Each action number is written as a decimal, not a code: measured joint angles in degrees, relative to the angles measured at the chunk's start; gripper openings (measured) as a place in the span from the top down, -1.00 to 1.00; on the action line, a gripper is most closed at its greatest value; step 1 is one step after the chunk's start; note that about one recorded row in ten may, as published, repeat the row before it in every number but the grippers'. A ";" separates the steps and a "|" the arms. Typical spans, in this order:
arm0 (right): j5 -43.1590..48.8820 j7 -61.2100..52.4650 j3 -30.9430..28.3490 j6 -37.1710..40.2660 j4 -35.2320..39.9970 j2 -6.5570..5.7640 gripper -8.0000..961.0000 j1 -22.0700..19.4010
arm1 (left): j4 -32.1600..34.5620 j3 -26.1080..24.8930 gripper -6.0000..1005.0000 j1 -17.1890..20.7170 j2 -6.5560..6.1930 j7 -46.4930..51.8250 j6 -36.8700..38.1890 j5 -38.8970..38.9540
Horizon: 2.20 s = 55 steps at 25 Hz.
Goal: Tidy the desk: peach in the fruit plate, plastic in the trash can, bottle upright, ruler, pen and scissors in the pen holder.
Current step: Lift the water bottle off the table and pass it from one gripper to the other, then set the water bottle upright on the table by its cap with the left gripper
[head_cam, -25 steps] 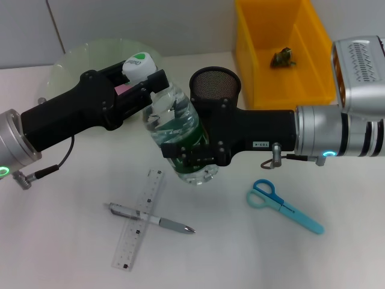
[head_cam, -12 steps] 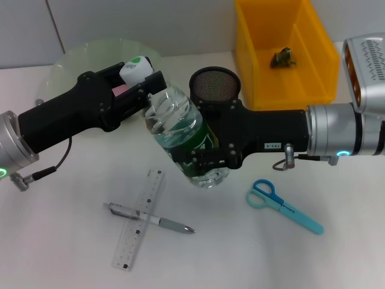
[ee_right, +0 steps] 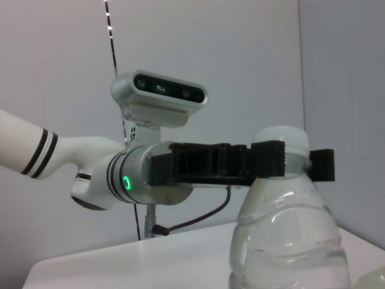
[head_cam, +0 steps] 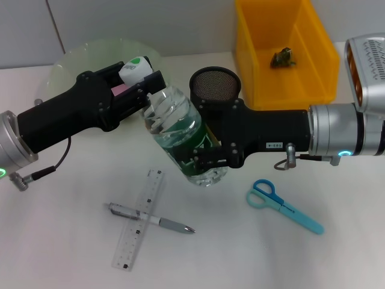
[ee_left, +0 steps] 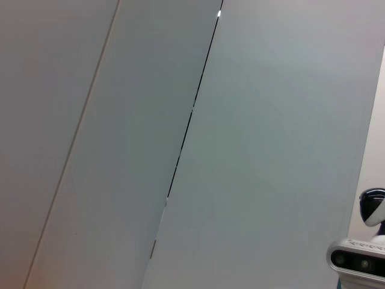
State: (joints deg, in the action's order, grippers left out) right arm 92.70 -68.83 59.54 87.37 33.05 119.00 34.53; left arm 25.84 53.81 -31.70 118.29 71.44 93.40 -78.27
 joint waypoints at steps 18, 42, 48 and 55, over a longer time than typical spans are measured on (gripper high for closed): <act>0.00 -0.09 0.12 -0.25 0.18 0.00 -0.60 0.37 | 0.64 -0.02 0.10 0.00 -0.17 -0.08 0.20 0.09; 0.03 0.31 0.15 -0.25 2.94 0.00 -0.53 -0.37 | 0.79 -1.56 0.11 0.54 -0.65 -0.12 -1.64 0.08; 0.03 0.10 -0.32 -0.25 3.53 0.00 -0.45 -0.97 | 0.79 -1.56 0.11 0.68 -0.77 -0.13 -1.76 0.07; 0.00 -0.09 -3.18 -0.88 6.06 0.00 -0.46 -4.03 | 0.84 -4.25 0.11 2.30 -1.02 -3.38 -2.86 -0.05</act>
State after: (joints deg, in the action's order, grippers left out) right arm 92.70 -68.93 56.36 86.49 39.11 118.99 30.50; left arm 26.67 49.56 -29.40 117.28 68.07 90.54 -78.32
